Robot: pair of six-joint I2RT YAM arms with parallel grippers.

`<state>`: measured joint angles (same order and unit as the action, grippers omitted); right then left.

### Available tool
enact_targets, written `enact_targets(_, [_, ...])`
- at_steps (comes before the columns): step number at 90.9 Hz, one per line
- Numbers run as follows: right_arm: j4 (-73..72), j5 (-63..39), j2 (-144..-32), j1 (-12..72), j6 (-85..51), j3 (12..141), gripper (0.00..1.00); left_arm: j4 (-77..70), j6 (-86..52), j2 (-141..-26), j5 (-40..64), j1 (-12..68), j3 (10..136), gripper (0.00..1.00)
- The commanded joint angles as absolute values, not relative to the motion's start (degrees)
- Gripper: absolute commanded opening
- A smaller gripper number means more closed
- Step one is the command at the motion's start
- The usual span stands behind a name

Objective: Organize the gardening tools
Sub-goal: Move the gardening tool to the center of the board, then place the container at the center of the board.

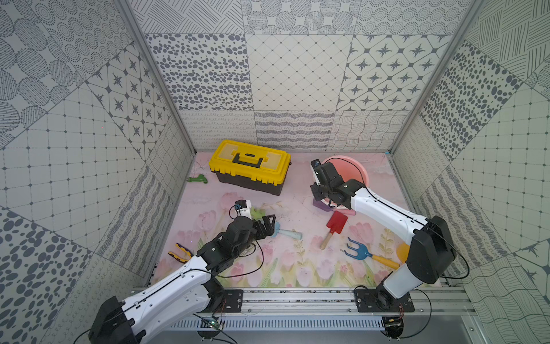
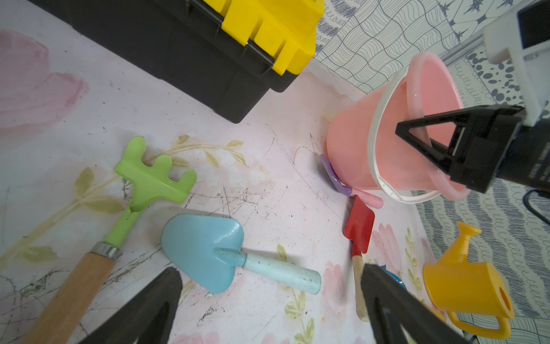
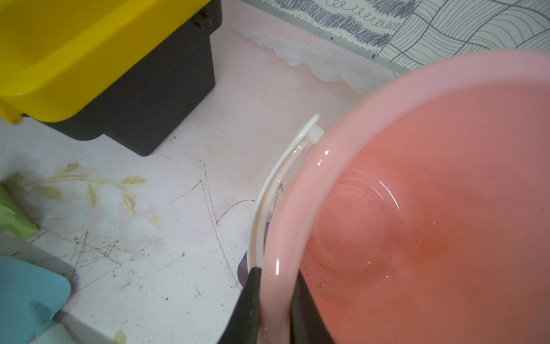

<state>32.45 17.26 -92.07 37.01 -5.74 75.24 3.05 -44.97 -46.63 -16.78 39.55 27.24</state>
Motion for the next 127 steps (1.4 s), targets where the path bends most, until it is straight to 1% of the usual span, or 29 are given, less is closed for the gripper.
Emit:
enact_targets(1, [38.3,13.6,-92.5,37.9,-8.4,78.7,0.0,2.5,-45.1,-46.4,-18.5,39.6,27.2,1.0])
enact_targets(14, [38.9,17.0,-94.9,37.8,-5.2,85.8,0.0,2.4,-45.2,-46.7,-18.5,39.6,27.2,1.0])
enact_targets(40, [51.9,15.2,-113.4,37.2,-1.5,109.4,0.0,2.8,-45.0,-46.7,-18.6,39.6,27.4,1.0])
enact_targets(54, [56.0,12.6,-118.9,37.2,-0.8,116.8,0.0,2.6,-45.3,-46.9,-18.0,39.6,27.5,1.0])
enact_targets(68, [59.5,10.8,-121.7,37.3,-0.4,122.1,0.01,2.6,-45.2,-47.0,-18.0,39.6,27.6,0.99])
enact_targets(74, [59.8,11.0,-121.7,37.3,-0.4,122.6,0.23,2.6,-45.3,-47.0,-18.0,39.5,27.6,0.99])
enact_targets(78, [59.7,11.4,-121.3,37.2,-0.4,122.8,0.35,2.7,-45.3,-47.0,-17.9,39.6,27.6,0.99])
enact_targets(81, [59.7,11.7,-121.0,37.3,-0.5,122.8,0.41,2.7,-45.3,-47.0,-17.9,39.6,27.6,0.99])
enact_targets(84, [59.7,12.4,-120.6,37.2,-0.8,122.7,0.51,2.7,-45.4,-47.0,-18.0,39.5,27.6,0.99])
enact_targets(86, [59.7,12.7,-120.3,37.3,-1.0,122.6,0.54,2.6,-45.4,-47.1,-18.0,39.5,27.6,0.99])
enact_targets(101, [58.7,16.3,-114.3,37.5,-4.6,118.8,0.56,2.8,-45.2,-47.0,-18.0,39.5,27.7,0.99])
enact_targets(107, [55.6,19.7,-110.0,37.5,-7.7,113.7,0.57,2.9,-45.3,-46.7,-17.9,39.5,27.7,0.99])
enact_targets(115, [49.9,23.8,-100.6,37.4,-11.5,103.4,0.59,2.9,-45.4,-46.4,-17.6,39.6,27.6,0.99])
enact_targets(118, [47.5,25.3,-97.6,37.4,-13.2,99.7,0.63,2.9,-45.4,-46.5,-17.5,39.6,27.6,0.99])
enact_targets(123, [44.6,27.7,-91.6,37.1,-16.3,93.5,0.73,2.9,-45.4,-46.4,-17.3,39.6,27.7,0.99])
enact_targets(127, [43.7,28.8,-86.7,36.4,-18.8,89.0,0.77,2.9,-45.5,-46.5,-17.0,39.6,27.7,0.99])
